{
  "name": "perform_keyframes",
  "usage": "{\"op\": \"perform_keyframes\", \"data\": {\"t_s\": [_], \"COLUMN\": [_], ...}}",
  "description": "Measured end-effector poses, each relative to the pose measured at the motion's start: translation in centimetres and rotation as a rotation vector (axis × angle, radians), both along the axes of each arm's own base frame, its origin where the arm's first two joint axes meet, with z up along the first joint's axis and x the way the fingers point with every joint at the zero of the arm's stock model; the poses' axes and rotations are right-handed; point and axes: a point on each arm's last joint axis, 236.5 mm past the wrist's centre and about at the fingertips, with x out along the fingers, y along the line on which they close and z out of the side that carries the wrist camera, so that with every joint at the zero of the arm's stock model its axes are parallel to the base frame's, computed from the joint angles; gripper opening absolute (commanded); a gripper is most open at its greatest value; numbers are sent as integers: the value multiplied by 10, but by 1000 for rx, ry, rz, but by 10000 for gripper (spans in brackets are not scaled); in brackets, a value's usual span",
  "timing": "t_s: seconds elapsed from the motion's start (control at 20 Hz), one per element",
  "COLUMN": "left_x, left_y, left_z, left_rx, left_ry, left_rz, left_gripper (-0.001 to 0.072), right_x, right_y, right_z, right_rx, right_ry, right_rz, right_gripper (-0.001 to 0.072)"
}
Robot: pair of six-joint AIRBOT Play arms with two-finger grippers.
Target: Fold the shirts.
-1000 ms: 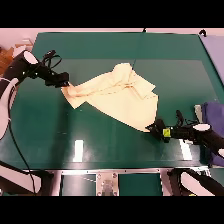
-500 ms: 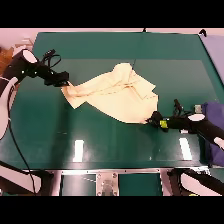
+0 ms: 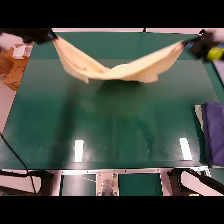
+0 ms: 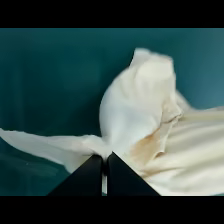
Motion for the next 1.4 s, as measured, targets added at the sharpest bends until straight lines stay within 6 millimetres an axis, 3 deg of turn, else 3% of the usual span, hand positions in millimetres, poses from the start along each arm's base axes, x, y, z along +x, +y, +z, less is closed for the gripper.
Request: {"op": "perform_keyframes", "data": {"t_s": [0.1,0.15,0.2,0.3,0.4,0.5,0.6,0.75,0.85,0.9,1.0,1.1,1.25,1.4], "left_x": [-21,-36,-56,-105,-161,-217,-260,-283,-273,-257,-211,-158,-80,-11], "left_y": [15,23,30,41,45,41,36,33,34,38,52,63,67,56], "left_z": [72,107,146,222,288,336,364,373,356,339,283,207,72,-55], "left_rx": [-108,-161,-213,-296,-355,-394,-403,-367,-326,-312,-286,-277,-239,-180], "left_ry": [-131,-198,-284,-474,-669,-835,-947,-1010,-963,-908,-739,-546,-303,-138], "left_rz": [85,119,152,203,243,253,253,254,263,273,307,326,329,317], "left_gripper": [20,20,20,21,21,21,21,20,20,20,20,20,20,20], "right_x": [-18,-31,-46,-74,-98,-118,-135,-144,-134,-126,-101,-70,-11,39], "right_y": [-19,-26,-33,-38,-34,-22,-12,-4,-9,-11,-15,-16,-21,-23], "right_z": [92,127,159,202,226,244,256,255,237,223,182,122,3,-109], "right_rx": [-32,-49,-63,-83,-92,-99,-113,-128,-112,-96,-62,-30,11,35], "right_ry": [-173,-241,-306,-397,-457,-511,-556,-560,-505,-465,-356,-219,15,213], "right_rz": [-60,-90,-123,-170,-182,-172,-160,-140,-130,-119,-90,-68,-91,-112], "right_gripper": [15,16,15,15,16,15,15,15,16,16,16,16,15,16]}}
